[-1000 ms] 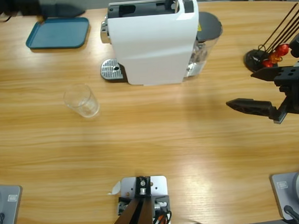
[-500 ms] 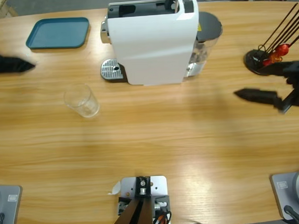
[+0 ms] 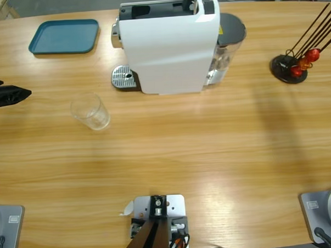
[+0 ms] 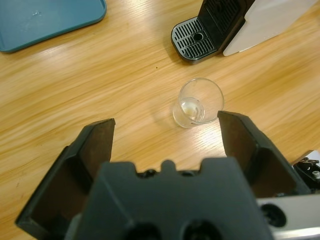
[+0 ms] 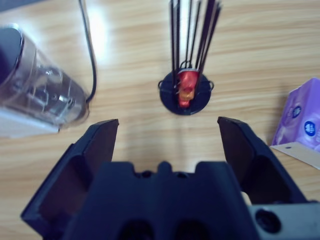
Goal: Pour coffee
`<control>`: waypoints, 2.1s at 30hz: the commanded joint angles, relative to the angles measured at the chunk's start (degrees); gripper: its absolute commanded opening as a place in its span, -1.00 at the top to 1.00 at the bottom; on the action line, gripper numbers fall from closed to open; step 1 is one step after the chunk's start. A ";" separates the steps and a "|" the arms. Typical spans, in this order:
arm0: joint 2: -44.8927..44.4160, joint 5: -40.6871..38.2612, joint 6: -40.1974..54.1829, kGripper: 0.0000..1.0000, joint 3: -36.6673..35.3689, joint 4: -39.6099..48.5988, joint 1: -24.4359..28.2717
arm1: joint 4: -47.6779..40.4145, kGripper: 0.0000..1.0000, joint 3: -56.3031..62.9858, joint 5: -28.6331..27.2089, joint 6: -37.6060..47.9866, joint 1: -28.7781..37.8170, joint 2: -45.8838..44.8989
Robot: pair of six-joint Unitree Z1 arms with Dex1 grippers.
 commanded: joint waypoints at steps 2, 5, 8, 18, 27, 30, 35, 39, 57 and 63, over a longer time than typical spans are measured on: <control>0.19 1.24 0.16 -0.77 3.23 -1.57 -0.51 | -9.86 -0.59 2.11 4.39 0.82 -4.42 12.19; 0.08 1.24 0.11 -0.77 3.55 -2.17 -0.51 | -11.00 -0.52 2.23 4.24 1.14 -4.42 16.42; -0.09 1.24 0.02 -0.77 3.76 -2.38 -0.51 | -11.00 -0.51 2.30 3.35 1.88 -4.56 18.29; 0.61 1.68 -0.24 -0.77 3.93 -2.65 -0.51 | -12.18 -0.51 1.07 4.17 2.05 -11.69 22.42; 0.56 1.84 -0.24 -0.77 3.93 -2.65 -0.51 | -12.57 -0.51 -0.06 5.18 0.91 -11.71 26.64; 0.68 1.86 -0.22 -0.77 3.93 -2.63 -0.51 | -12.59 -0.51 -0.14 5.11 0.82 -12.06 26.55; 0.78 2.03 -0.24 -0.77 3.93 -2.65 -0.51 | -13.66 -0.50 -0.35 5.14 0.51 -12.64 27.39; 0.77 2.03 -0.24 -0.77 3.93 -2.65 -0.51 | -14.50 -0.50 -0.50 5.21 0.31 -12.68 28.50; 0.96 2.74 -0.24 -0.77 3.93 -2.61 -0.51 | -14.52 -0.10 -0.69 5.70 0.12 -13.21 29.47; 0.93 2.82 -0.24 -0.77 3.93 -2.59 -0.51 | -14.52 0.00 -0.65 5.74 0.12 -13.21 29.47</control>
